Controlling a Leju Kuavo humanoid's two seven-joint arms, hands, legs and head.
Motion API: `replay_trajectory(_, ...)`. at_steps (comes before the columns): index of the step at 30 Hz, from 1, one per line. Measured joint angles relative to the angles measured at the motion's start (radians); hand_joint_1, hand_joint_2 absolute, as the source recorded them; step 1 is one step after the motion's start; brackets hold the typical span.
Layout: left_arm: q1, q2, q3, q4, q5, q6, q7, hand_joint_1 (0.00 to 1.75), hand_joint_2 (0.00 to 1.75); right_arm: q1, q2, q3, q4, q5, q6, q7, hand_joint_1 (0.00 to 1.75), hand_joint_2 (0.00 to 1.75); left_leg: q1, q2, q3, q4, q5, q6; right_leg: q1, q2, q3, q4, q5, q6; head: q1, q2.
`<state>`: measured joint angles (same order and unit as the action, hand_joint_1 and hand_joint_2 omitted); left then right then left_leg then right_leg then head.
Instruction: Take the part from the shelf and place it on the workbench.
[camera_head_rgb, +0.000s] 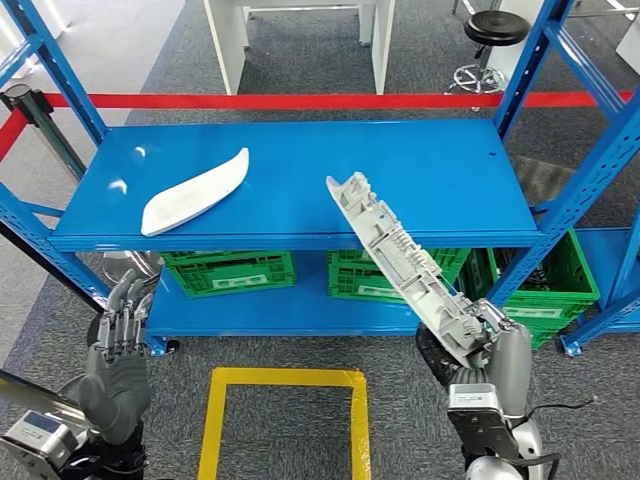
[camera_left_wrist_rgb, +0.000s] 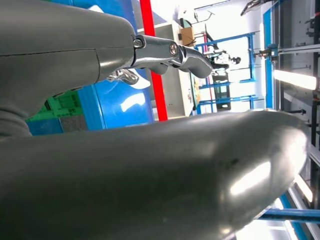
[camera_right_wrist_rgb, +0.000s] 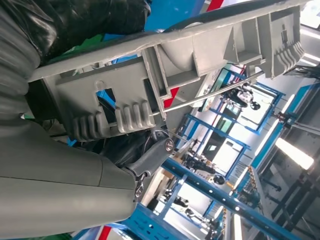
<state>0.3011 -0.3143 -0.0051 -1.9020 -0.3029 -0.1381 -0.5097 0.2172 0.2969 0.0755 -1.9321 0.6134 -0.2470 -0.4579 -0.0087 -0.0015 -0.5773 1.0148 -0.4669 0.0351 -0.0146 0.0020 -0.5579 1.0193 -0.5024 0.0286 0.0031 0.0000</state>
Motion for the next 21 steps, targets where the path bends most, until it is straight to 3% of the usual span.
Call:
replay_trajectory(6, 0.000, 0.000, -0.002, 0.000, 0.000, 0.002, -0.002, 0.00, 0.00, 0.010, 0.001, 0.000, -0.002, -0.011, 0.006, -0.002, 1.75, 1.75, 0.004, 0.000, 0.001, -0.007, 0.006, -0.007, 0.005, -0.001, -0.001, 0.001, 0.000, -0.009, 0.000, 0.000)
replay_trajectory(11, 0.000, 0.000, -0.002, 0.000, 0.004, 0.002, -0.004, 0.00, 0.00, 0.014, 0.003, 0.000, -0.002, -0.012, 0.014, -0.002, 1.75, 1.75, 0.006, 0.000, 0.001, -0.008, 0.006, -0.025, 0.006, -0.001, -0.002, 0.002, 0.000, -0.010, 0.001, 0.000)
replay_trajectory(13, 0.001, 0.000, -0.002, 0.000, 0.009, 0.005, -0.005, 0.00, 0.00, 0.014, 0.004, 0.000, -0.002, -0.014, 0.019, -0.001, 1.75, 1.75, 0.004, 0.000, -0.001, -0.005, 0.005, -0.021, 0.002, -0.002, -0.001, -0.001, 0.003, -0.006, 0.000, 0.000)
replay_trajectory(16, 0.001, 0.000, -0.001, -0.001, 0.017, 0.008, -0.007, 0.00, 0.00, 0.015, 0.005, 0.002, -0.004, -0.015, 0.023, -0.001, 1.75, 1.75, 0.006, 0.000, 0.008, -0.031, 0.022, -0.002, 0.001, -0.003, -0.001, -0.008, 0.004, 0.006, -0.001, 0.000)
replay_trajectory(18, 0.001, 0.000, -0.001, -0.001, 0.019, 0.008, -0.008, 0.00, 0.00, 0.016, 0.006, 0.004, -0.005, -0.016, 0.025, -0.001, 1.75, 1.75, 0.014, 0.004, 0.017, -0.059, 0.040, 0.006, 0.002, -0.002, -0.027, 0.047, -0.038, 0.011, 0.002, 0.000)
replay_trajectory(20, 0.002, 0.000, -0.001, -0.001, 0.019, 0.008, -0.009, 0.00, 0.00, 0.016, 0.005, 0.005, -0.005, -0.017, 0.026, -0.002, 1.75, 1.75, 0.015, 0.005, 0.011, -0.059, 0.045, 0.007, -0.001, -0.001, -0.080, 0.166, -0.101, 0.019, 0.005, 0.000)
replay_trajectory(21, 0.002, 0.000, -0.001, -0.001, 0.019, 0.007, -0.008, 0.00, 0.00, 0.016, 0.005, 0.005, -0.005, -0.018, 0.026, -0.001, 1.75, 1.75, 0.015, 0.005, 0.005, -0.054, 0.045, 0.006, -0.004, -0.002, -0.101, 0.216, -0.120, 0.024, 0.005, 0.000)
